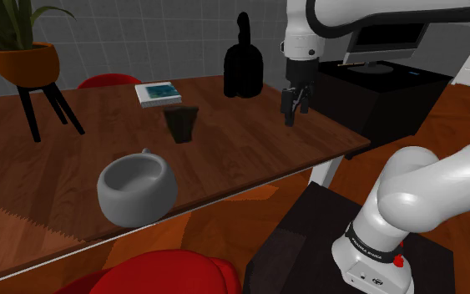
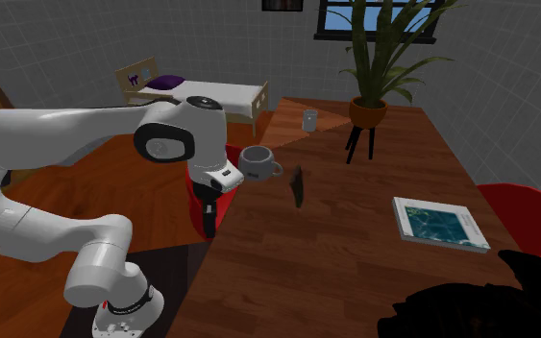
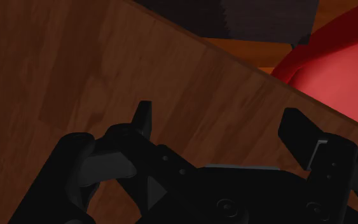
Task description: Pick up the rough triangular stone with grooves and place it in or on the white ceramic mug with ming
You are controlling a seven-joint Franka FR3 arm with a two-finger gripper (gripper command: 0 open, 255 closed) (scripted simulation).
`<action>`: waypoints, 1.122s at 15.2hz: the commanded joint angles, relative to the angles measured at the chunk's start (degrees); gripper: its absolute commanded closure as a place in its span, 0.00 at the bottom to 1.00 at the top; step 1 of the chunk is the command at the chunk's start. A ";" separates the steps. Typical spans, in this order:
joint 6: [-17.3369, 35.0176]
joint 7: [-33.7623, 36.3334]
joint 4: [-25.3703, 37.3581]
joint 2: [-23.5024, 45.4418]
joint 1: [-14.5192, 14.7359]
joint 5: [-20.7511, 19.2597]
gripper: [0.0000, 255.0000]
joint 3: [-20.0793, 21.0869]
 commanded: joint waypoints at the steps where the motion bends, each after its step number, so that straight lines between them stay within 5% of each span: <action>1: 0.00 0.00 0.00 0.00 0.00 0.00 0.00 0.00; 17: 13.32 -8.25 23.70 29.39 5.14 -2.96 0.00 4.94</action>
